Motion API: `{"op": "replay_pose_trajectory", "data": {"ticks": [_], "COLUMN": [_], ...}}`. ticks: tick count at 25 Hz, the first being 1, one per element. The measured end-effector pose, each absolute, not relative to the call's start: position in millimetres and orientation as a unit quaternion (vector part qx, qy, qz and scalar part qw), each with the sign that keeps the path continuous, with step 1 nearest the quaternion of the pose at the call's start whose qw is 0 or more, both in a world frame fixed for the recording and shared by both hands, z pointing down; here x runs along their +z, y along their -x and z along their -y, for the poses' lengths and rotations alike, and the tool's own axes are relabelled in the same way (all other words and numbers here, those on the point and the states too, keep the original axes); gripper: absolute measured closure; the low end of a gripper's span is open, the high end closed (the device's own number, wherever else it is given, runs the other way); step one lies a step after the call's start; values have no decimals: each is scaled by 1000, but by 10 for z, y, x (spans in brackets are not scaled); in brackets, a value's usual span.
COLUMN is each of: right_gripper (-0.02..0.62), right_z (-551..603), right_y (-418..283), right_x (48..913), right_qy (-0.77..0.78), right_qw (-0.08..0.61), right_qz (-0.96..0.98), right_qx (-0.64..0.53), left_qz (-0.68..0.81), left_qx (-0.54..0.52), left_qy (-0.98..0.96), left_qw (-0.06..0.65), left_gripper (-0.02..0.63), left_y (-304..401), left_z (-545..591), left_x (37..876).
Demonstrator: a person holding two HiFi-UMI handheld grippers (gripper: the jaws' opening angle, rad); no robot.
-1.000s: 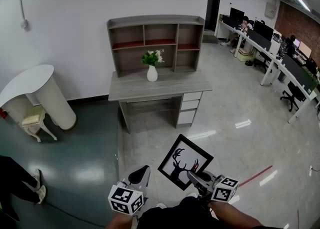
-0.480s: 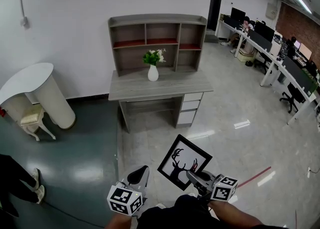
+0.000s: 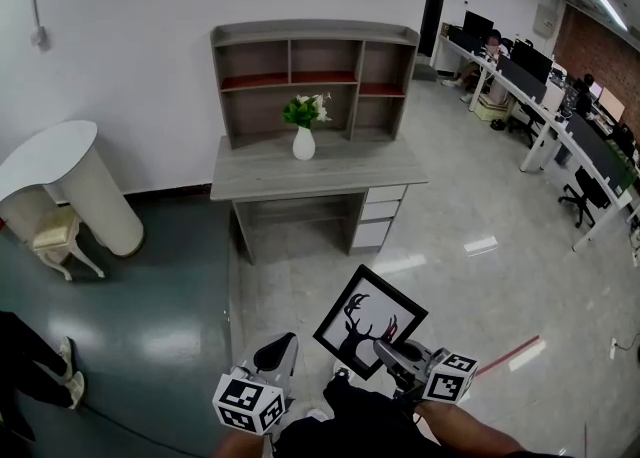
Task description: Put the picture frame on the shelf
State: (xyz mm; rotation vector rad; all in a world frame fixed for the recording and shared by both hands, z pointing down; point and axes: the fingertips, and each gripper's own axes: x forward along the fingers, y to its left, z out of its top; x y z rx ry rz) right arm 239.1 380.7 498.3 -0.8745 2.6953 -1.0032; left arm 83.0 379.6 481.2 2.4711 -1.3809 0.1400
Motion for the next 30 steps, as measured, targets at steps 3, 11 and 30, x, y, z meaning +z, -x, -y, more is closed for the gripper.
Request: {"op": "replay_pose_trajectory", "data": {"ticks": [3, 11, 30], "right_gripper": [554, 554, 554], "right_z": [-3603, -2763, -1140], "right_y": [-2371, -2280, -2439], "right_x": [5050, 4973, 4875], "right_qy": [286, 265, 231], "right_qw": [68, 92, 91], "right_qz": [-894, -897, -906], "right_qx": [-338, -343, -343], "left_qz": [486, 496, 535], "left_qx": [56, 69, 77], "left_qy": [-857, -851, -829], "left_qw": [162, 157, 145], "left_gripper": [597, 597, 597], "left_y": [-800, -762, -914], "left_z": [-3649, -2963, -1423], "left_x": [4896, 4803, 4577]}}
